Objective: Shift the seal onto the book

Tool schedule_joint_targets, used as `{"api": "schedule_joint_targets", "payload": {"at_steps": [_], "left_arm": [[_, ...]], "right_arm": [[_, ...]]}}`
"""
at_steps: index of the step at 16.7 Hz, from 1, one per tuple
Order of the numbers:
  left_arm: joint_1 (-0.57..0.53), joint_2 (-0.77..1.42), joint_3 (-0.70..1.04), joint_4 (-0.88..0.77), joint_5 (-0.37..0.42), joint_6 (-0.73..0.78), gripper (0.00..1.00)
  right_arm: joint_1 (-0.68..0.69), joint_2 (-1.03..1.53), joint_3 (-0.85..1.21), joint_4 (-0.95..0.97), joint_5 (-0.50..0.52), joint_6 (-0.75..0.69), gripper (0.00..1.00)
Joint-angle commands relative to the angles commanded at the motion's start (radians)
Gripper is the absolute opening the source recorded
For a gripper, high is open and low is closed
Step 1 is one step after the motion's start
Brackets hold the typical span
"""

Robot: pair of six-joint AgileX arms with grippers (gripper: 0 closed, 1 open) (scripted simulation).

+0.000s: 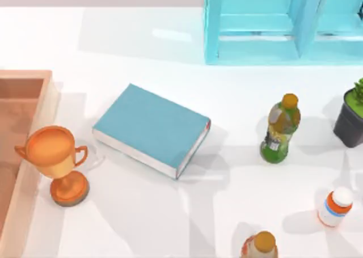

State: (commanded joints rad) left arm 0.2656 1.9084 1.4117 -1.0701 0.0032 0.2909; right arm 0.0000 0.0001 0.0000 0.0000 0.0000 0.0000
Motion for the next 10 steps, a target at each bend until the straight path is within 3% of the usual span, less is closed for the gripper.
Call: {"api": "schedule_joint_targets", "payload": {"at_steps": [5, 10], "left_arm": [[0.003, 0.052, -0.125, 0.176, 0.0, 0.003, 1.0], [0.003, 0.061, -0.147, 0.208, 0.0, 0.004, 1.0]], "right_arm": [[0.0, 0.0, 0.0, 0.0, 0.0, 0.0, 1.0], [0.0, 0.0, 0.0, 0.0, 0.0, 0.0, 1.0]]}}
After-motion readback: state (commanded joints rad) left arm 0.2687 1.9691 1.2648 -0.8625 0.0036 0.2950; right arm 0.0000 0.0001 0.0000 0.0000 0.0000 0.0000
